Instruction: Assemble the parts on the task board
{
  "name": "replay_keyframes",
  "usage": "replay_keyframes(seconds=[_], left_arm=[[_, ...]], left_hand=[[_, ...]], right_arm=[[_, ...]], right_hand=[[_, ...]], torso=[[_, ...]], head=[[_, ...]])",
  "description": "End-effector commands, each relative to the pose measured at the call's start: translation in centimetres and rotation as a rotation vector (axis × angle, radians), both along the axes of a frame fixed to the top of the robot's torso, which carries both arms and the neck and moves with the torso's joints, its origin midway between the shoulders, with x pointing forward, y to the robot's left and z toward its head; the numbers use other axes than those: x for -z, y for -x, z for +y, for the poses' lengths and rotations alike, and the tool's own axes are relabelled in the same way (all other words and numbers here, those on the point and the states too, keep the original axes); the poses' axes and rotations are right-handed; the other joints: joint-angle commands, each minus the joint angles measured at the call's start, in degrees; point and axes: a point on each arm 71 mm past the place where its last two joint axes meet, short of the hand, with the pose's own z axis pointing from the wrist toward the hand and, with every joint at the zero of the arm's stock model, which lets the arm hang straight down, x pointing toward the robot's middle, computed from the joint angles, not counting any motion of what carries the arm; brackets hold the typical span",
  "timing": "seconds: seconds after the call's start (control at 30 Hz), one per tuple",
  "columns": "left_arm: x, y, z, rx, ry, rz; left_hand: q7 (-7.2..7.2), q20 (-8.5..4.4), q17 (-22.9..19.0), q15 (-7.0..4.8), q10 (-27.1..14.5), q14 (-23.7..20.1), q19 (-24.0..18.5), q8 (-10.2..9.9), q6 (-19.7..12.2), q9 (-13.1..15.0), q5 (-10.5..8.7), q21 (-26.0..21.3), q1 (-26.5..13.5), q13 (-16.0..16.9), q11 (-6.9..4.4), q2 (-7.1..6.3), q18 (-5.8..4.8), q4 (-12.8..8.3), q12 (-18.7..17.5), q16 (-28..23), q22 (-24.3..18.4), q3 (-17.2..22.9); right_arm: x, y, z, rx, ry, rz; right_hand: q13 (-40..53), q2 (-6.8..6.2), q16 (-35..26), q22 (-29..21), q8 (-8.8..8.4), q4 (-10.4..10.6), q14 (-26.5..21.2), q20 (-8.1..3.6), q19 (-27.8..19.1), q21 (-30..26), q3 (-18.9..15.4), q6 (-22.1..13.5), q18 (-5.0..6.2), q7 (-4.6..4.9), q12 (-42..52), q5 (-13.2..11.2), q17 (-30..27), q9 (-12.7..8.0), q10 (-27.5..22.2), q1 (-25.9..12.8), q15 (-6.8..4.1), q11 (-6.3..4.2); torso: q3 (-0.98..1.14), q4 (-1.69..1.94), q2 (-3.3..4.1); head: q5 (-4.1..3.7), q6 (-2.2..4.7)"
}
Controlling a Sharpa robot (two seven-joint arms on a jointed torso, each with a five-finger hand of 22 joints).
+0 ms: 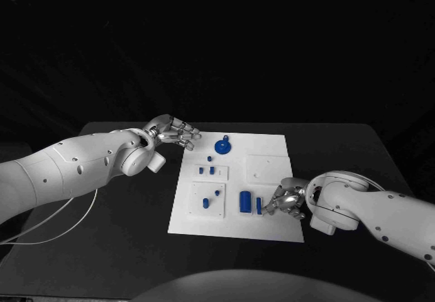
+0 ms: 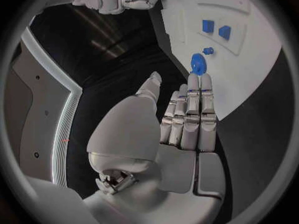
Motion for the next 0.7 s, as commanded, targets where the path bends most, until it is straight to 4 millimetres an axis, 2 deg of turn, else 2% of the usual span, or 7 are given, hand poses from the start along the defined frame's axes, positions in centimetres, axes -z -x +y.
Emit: replay_keyframes(seconds=[0.03,0.2,0.3,0.43,0.47,0.57,0.7], left_arm=[[-0.1,0.1,-0.2,0.009,0.01,-0.002],[-0.2,0.2,0.0,-0.003,0.023,-0.001],[-0.3,0.3,0.0,-0.011,0.032,-0.006],[-0.8,0.2,0.3,-0.039,0.053,-0.022],[-0.9,0.1,0.3,-0.045,0.059,-0.023],[-1.6,-0.3,0.5,-0.081,0.099,-0.025],[-2.8,-1.1,0.9,-0.135,0.148,-0.037]], left_hand=[[0.15,0.04,0.06,0.03,-0.48,-0.34,0.18,0.15,-0.33,0.05,-0.07,0.35,-0.16,0.08,-0.05,0.39,-0.39,-0.06,0.1,0.17,-0.06,-0.22],[0.16,0.04,0.06,0.03,-0.46,-0.34,0.19,0.15,-0.33,0.05,-0.06,0.36,-0.25,0.08,-0.05,0.35,-0.39,0.01,0.1,0.18,-0.06,-0.25],[0.16,0.04,0.06,0.03,-0.46,-0.34,0.19,0.15,-0.33,0.05,-0.06,0.36,-0.25,0.08,-0.05,0.35,-0.39,0.01,0.1,0.18,-0.06,-0.25],[0.1,0.0,0.07,-0.03,-0.3,-0.26,0.26,0.17,0.05,0.07,0.15,0.38,-0.15,0.08,-0.11,0.4,-0.37,-0.1,0.1,0.21,-0.05,-0.15],[0.1,0.0,0.07,-0.03,-0.3,-0.26,0.26,0.17,0.05,0.07,0.15,0.38,-0.15,0.08,-0.11,0.4,-0.37,-0.1,0.1,0.21,-0.05,-0.15],[0.05,-0.03,0.07,-0.06,-0.18,-0.22,0.28,0.24,0.64,0.11,0.26,0.39,-0.08,0.08,-0.16,0.42,-0.37,-0.23,0.12,0.22,-0.04,-0.09],[-0.18,-0.12,0.05,-0.17,0.44,-0.13,0.18,0.23,1.38,0.1,0.33,0.36,0.06,0.06,-0.36,0.72,-0.45,-0.42,0.09,0.23,-0.01,0.14]], right_arm=[[0.4,0.0,-0.6,0.013,-0.025,0.012],[-0.4,-1.2,-1.5,0.07,-0.127,-0.012],[-1.3,-2.3,-2.2,0.116,-0.215,-0.045],[-3.0,-4.5,-3.0,0.17,-0.375,-0.089],[-3.2,-4.9,-3.2,0.178,-0.401,-0.096],[-4.6,-6.9,-4.0,0.225,-0.51,-0.149],[-6.5,-10.0,-5.6,0.339,-0.638,-0.266]], right_hand=[[-0.1,-1.97,-0.23,5.37,-0.01,1.65,0.09,-0.34,3.48,-0.1,-0.65,0.02,-0.88,0.33,-0.03,-0.1,-0.17,0.1,-0.07,0.2,-0.19,-0.05],[-1.44,-3.87,-2.79,4.37,-0.1,5.88,-0.45,0.02,3.09,-3.56,-3.95,-1.68,-0.52,1.25,-2.68,0.62,-1.74,-1.77,-1.38,1.87,0.24,0.6],[-2.51,-1.49,-4.56,3.29,-0.05,5.1,-0.3,0.4,3.22,-6.0,-11.06,-2.75,0.07,1.92,-3.95,4.37,-2.68,-7.4,-1.88,2.58,0.5,1.06],[-3.73,2.82,-6.23,2.55,-0.05,2.96,-0.48,0.79,3.1,-8.06,-19.94,-4.0,0.57,2.78,-5.19,8.52,-3.43,-14.77,-2.48,4.05,0.83,1.49],[-3.95,3.26,-6.62,2.38,-0.11,2.77,-0.6,0.83,3.05,-8.56,-20.47,-3.99,0.61,2.82,-5.48,8.43,-3.65,-15.29,-2.62,4.26,0.85,1.53],[-8.69,5.98,-12.91,-0.71,-0.11,0.85,-1.29,1.08,2.74,-15.89,-22.8,-4.21,1.08,3.01,-11.42,8.77,-7.68,-18.23,-4.1,6.22,1.01,1.68],[-16.45,7.14,-19.38,-9.85,0.01,-0.98,-2.85,1.9,1.0,-34.31,-23.81,-5.04,1.77,3.41,-19.78,9.09,-11.55,-19.52,-7.16,8.41,1.89,2.32]], torso=[[0.0,-0.03,-0.06],[-0.01,-0.04,-0.11],[-0.01,-0.04,-0.13],[-0.08,-0.1,-0.18],[-0.08,-0.12,-0.2],[-0.09,-0.14,-0.49],[-0.2,-0.15,-0.93]], head=[[-0.15,0.41],[-0.5,1.23],[-0.8,2.23],[-2.32,5.94],[-2.34,6.16],[-2.78,8.66],[-3.07,11.07]])
